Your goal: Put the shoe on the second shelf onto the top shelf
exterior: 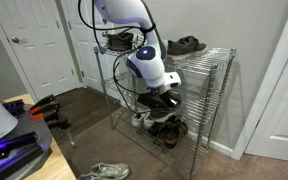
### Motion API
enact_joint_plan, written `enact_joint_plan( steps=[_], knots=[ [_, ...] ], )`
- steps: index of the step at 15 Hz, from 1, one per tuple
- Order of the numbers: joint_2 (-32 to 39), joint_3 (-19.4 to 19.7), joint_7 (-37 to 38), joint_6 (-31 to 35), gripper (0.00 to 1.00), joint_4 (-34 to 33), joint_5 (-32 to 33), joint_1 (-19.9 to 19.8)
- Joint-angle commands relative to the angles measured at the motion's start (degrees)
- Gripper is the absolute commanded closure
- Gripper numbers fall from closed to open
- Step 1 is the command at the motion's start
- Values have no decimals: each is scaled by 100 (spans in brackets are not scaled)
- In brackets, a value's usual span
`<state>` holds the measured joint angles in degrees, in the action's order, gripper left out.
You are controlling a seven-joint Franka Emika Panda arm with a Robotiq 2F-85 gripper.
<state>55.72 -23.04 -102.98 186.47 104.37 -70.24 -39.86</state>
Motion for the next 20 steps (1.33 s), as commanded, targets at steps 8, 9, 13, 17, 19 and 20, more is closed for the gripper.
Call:
enact_joint_plan(
  steps=[8, 9, 13, 17, 19, 20],
  knots=[
    [-2152, -741, -527, -143, 96, 1855, -150, -1191],
    [-2287, -813, -501, -150, 96, 1940, -141, -1311],
    [-2627, -827, -382, 30, 96, 2261, -63, -1417],
    [-3006, -618, -279, 471, 96, 2754, -85, -1220],
    [-3237, -635, -268, 802, 96, 3006, -159, -1206],
    [-3389, -680, -254, 1014, 96, 3140, -206, -1213]
  ],
)
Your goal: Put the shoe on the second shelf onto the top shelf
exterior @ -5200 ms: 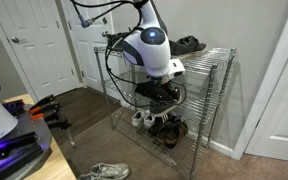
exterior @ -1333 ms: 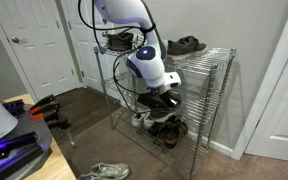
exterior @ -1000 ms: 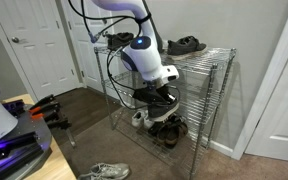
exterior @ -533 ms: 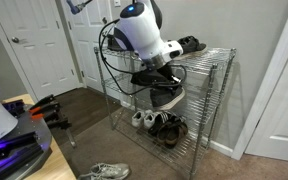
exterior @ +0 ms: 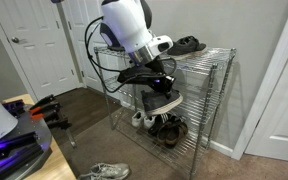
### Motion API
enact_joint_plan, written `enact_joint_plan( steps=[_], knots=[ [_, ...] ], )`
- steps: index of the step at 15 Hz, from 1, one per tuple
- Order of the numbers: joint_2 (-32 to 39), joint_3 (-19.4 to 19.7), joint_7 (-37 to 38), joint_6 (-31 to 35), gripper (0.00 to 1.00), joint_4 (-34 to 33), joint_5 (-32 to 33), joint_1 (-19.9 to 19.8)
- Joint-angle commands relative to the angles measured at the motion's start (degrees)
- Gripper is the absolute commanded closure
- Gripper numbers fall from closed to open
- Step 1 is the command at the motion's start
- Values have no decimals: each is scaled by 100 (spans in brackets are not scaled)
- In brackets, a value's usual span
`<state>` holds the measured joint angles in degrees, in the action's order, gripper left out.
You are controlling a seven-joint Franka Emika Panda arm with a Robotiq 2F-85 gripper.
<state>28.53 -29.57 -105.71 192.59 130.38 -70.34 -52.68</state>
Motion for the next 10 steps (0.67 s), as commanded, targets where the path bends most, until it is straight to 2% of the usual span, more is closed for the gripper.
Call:
enact_joint_plan(
  steps=[1, 3, 4, 5, 10],
  knots=[
    [-797, -42, 19, 563, 96, 654, -226, 74],
    [-1071, -19, -6, 804, 96, 795, -356, 167],
    [-1402, 339, -21, 615, 96, 900, -514, 465],
    [-1584, 327, -13, 621, 96, 1019, -573, 447],
    [-2317, 762, -130, 606, 96, 1255, -1098, 711]
  ],
)
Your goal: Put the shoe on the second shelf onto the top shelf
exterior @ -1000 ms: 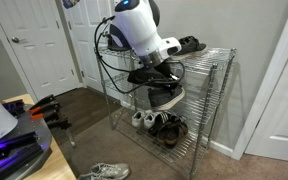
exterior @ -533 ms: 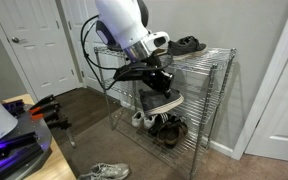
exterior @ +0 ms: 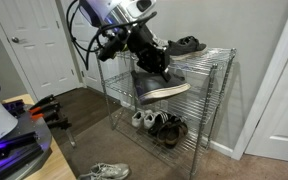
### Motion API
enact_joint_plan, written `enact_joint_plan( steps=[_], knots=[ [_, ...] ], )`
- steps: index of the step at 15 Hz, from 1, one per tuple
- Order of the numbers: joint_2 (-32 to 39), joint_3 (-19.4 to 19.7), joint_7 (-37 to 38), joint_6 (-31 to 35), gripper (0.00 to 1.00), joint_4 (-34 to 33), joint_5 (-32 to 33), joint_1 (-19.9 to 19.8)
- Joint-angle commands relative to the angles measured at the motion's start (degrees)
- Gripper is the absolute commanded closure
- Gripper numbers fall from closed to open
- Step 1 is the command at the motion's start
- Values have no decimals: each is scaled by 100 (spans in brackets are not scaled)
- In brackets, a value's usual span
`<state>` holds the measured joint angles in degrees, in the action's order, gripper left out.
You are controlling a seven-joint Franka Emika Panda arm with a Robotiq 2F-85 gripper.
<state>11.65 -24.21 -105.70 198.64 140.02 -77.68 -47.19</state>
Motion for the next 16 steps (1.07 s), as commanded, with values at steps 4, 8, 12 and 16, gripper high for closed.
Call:
enact_joint_plan(
  steps=[4, 8, 12, 16],
  knots=[
    [-1006, 352, -75, -8, 96, 337, -541, 173],
    [-1471, 260, 598, -373, 96, 202, -428, 84],
    [-1621, 276, 1053, -463, 96, 1, -343, 127],
    [-1380, 273, 1356, -955, 96, -470, -290, 218]
  ],
)
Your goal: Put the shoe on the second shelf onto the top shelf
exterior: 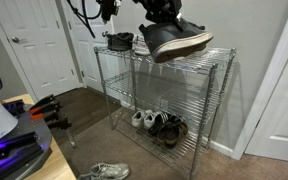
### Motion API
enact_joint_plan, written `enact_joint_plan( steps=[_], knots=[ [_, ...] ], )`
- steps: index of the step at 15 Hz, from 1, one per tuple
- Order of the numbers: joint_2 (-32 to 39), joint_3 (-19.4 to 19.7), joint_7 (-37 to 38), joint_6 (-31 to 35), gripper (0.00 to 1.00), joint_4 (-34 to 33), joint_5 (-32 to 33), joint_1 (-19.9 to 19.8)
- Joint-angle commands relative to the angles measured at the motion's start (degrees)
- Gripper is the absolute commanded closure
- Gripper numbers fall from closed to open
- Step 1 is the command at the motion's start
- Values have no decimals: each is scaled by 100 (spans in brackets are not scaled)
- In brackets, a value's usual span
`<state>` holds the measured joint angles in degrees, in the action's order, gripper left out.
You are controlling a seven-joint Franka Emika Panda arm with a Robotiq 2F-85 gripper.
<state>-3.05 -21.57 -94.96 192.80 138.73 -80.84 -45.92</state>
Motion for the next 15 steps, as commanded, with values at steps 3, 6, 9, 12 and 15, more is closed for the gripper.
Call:
enact_joint_plan(
  steps=[3, 6, 9, 12, 15],
  knots=[
    [538, 314, 430, -557, 96, -1008, -141, 630],
    [1209, 149, 97, -446, 96, -1885, -702, 679],
    [1874, 67, -244, -429, 96, -2553, -966, 668],
    [2613, 93, -522, -462, 96, -3134, -1124, 670],
    [3510, 160, -739, -496, 96, -3874, -1207, 711]
  ],
)
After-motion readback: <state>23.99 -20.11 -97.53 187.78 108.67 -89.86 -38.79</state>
